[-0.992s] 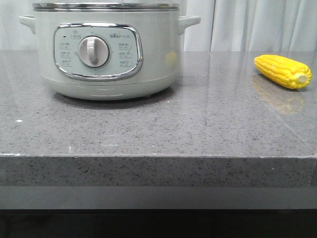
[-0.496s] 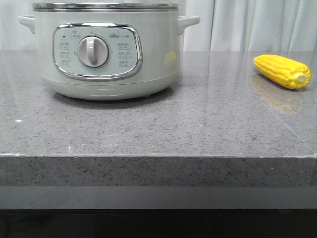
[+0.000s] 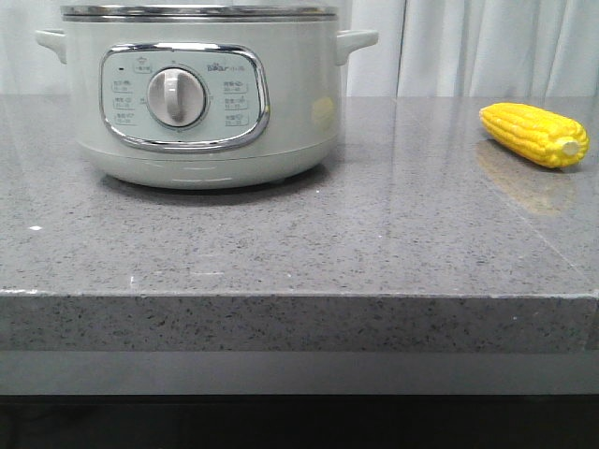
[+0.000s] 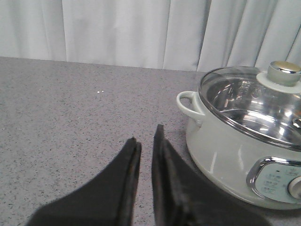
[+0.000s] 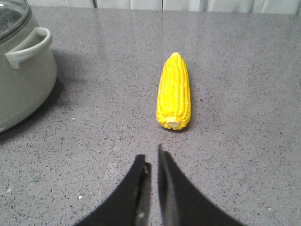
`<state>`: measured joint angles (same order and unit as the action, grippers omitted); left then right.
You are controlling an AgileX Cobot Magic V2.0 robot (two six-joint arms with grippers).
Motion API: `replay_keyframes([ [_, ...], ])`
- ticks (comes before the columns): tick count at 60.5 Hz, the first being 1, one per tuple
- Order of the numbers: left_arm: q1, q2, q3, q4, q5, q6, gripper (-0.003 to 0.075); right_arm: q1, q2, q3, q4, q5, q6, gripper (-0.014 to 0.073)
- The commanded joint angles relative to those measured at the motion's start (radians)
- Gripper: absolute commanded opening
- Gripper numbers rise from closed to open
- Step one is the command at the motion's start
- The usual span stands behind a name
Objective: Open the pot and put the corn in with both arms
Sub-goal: 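Grasp the lid's silver knob with the left gripper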
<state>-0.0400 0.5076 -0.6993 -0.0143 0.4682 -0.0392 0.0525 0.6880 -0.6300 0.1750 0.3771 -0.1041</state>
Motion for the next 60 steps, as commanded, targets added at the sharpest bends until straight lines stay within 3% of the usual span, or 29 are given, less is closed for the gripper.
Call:
replay_keyframes([
  [1, 0.001, 0.013, -0.028, 0.029, -0.075, -0.005, 0.0319, 0.001, 0.007, -0.032, 0.001, -0.07, -0.001, 0.0317],
  [7, 0.001, 0.013, -0.028, 0.029, -0.093, -0.005, 0.0489, 0.001, 0.007, -0.032, 0.001, -0.071, -0.001, 0.0499],
  [10, 0.001, 0.017, -0.028, 0.02, -0.115, -0.005, 0.0521, 0.001, 0.007, -0.032, 0.001, -0.071, -0.001, 0.054],
  [17, 0.001, 0.062, -0.045, -0.03, -0.205, -0.003, 0.0511, 0.001, 0.007, -0.032, 0.001, -0.073, -0.001, 0.0552],
  [32, -0.038, 0.238, -0.195, -0.052, -0.217, -0.001, 0.0511, 0.001, 0.007, -0.032, 0.001, -0.085, -0.001, 0.0552],
  [60, -0.412, 0.636, -0.446, -0.052, -0.422, -0.001, 0.0511, 0.001, 0.007, -0.032, 0.001, -0.104, -0.001, 0.0552],
])
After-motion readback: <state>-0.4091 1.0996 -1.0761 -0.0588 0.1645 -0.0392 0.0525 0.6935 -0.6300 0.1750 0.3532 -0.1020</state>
